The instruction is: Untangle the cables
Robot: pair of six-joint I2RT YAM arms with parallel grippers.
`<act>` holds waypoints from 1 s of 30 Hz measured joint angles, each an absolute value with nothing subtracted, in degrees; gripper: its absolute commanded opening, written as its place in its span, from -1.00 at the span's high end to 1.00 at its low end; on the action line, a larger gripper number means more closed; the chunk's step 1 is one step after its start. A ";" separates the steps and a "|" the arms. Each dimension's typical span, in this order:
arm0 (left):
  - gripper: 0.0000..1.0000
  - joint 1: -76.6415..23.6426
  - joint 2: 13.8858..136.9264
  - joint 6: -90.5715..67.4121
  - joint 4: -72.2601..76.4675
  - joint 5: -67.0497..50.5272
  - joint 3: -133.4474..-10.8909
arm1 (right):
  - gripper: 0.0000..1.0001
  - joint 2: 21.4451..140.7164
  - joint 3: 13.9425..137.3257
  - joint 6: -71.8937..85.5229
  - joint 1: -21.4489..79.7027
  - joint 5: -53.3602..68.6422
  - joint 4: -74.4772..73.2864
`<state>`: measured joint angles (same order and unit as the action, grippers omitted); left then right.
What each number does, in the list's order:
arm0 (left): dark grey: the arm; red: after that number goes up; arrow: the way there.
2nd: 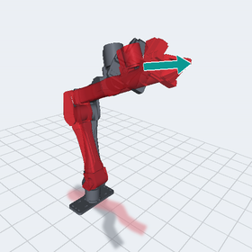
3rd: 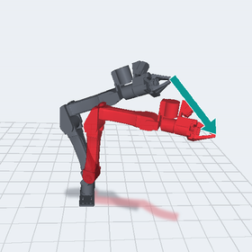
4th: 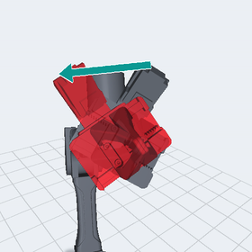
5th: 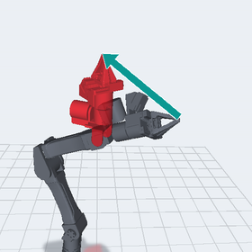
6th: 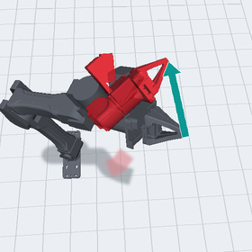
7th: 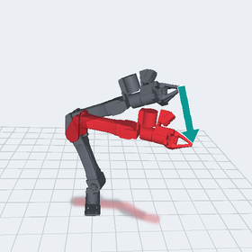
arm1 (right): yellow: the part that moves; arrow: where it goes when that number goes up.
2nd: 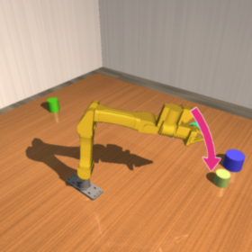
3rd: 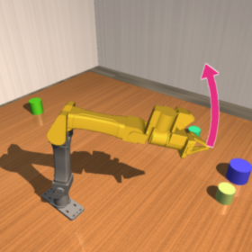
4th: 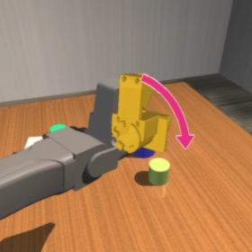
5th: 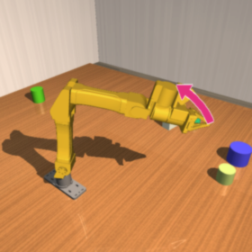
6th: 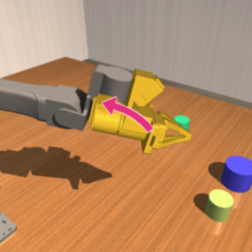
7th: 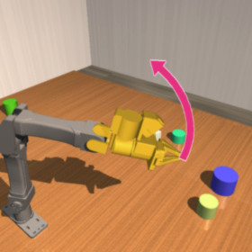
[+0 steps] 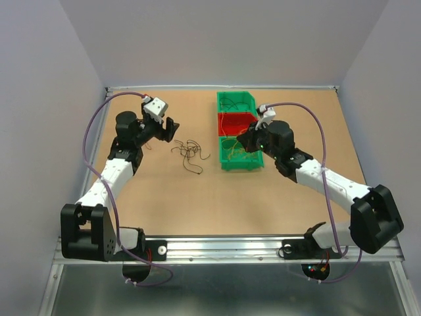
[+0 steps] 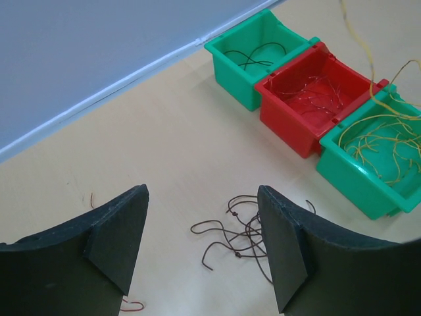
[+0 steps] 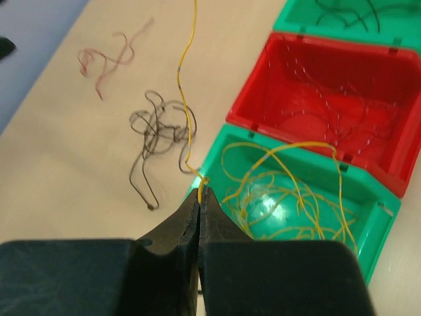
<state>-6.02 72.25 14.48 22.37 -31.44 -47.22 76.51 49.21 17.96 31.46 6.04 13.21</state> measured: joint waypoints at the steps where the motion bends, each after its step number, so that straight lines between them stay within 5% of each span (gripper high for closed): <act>1: -0.57 -6.35 72.23 14.72 22.37 -31.44 -47.22 | 0.99 76.60 48.97 17.98 31.46 6.04 12.19; 17: -0.57 -9.21 72.23 17.43 20.67 -30.17 -47.22 | 0.99 90.19 57.36 11.35 31.46 -1.78 -3.84; 30: -0.57 -10.92 72.23 18.94 19.92 -29.02 -47.22 | 0.99 100.53 64.60 -1.87 30.52 3.22 -5.04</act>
